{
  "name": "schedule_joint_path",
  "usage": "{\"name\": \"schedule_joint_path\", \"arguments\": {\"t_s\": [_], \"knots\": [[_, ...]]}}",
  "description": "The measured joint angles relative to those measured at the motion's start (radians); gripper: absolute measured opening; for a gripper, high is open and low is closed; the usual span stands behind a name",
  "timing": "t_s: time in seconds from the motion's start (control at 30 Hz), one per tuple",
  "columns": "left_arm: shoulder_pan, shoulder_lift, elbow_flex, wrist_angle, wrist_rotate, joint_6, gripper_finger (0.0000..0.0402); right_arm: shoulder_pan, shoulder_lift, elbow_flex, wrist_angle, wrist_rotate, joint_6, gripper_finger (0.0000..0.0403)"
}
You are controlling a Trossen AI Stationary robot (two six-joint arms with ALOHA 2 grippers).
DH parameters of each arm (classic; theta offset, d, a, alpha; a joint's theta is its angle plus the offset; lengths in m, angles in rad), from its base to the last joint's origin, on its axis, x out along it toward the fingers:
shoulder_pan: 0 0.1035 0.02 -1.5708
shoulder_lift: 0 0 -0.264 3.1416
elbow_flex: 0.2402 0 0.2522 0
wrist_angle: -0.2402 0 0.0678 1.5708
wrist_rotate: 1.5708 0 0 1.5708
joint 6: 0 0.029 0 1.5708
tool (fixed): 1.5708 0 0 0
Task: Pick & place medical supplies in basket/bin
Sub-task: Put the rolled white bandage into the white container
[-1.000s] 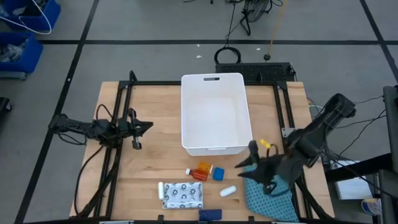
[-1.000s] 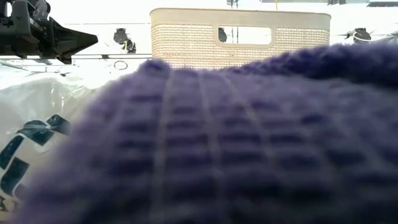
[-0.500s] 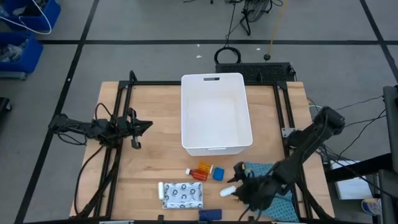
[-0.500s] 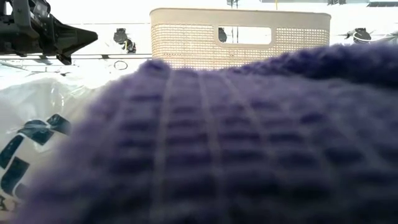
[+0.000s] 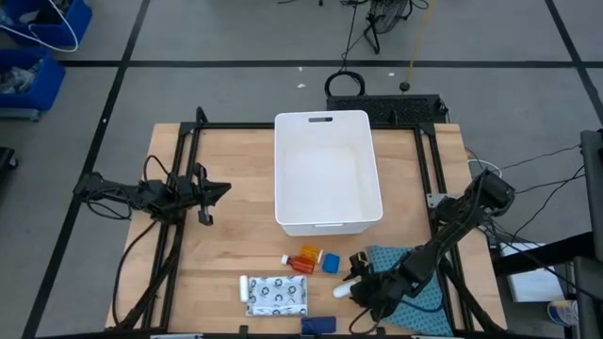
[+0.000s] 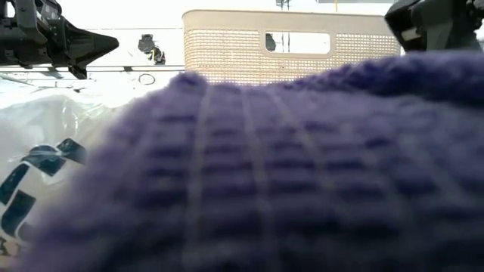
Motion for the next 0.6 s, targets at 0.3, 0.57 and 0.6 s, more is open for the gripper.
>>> {"name": "schedule_joint_path", "arguments": {"t_s": [0.3, 0.57, 0.6], "knots": [[0.0, 0.0, 0.0, 0.0, 0.0, 0.0, 0.0031, -0.018, 0.0, -0.096, 0.096, -0.034, 0.033, 0.0243], [0.0, 0.0, 0.0, 0.0, 0.0, -0.004, 0.0031, -0.04, 0.06, -0.124, 0.235, -0.088, 0.019, 0.0243], [0.0, 0.0, 0.0, 0.0, 0.0, -0.009, 0.0031, -0.043, 0.072, -0.124, 0.242, -0.099, 0.018, 0.0243]]}}
